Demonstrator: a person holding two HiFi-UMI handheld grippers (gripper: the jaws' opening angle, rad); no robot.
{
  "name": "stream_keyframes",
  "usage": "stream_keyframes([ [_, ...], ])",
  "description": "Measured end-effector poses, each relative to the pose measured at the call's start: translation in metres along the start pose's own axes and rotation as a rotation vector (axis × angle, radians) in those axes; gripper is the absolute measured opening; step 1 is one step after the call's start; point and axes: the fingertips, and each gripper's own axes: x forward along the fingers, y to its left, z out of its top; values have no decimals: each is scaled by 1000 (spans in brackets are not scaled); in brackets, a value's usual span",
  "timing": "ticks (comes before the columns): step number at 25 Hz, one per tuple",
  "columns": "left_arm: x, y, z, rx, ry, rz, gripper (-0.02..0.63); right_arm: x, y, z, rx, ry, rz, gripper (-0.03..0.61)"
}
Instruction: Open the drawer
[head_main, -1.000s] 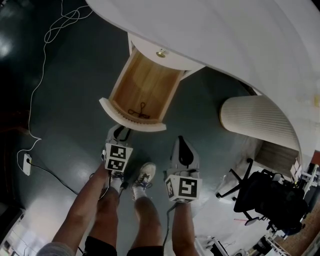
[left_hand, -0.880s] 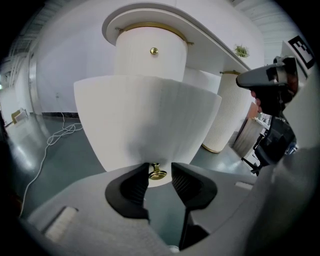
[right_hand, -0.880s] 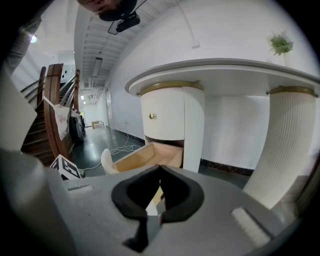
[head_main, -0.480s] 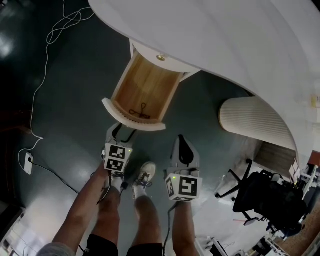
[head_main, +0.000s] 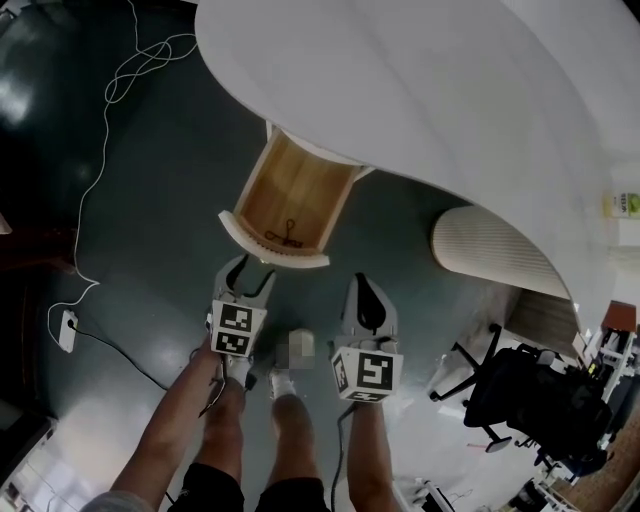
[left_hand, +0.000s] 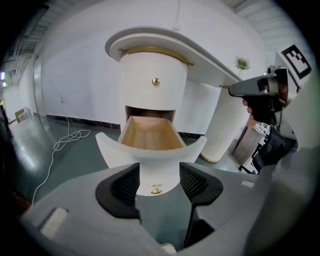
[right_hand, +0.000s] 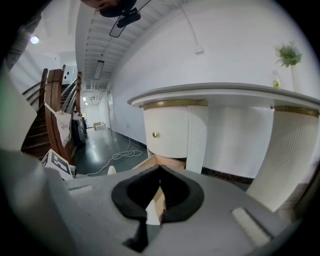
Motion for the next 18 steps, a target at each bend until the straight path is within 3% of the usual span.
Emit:
stream_keyframes([
  [6, -32, 2, 50, 8, -46, 13, 258, -11, 0, 42, -8, -16, -1, 3],
  [18, -106, 4, 200, 54, -176, 21, 244, -47, -11, 148, -31, -58, -32, 3],
])
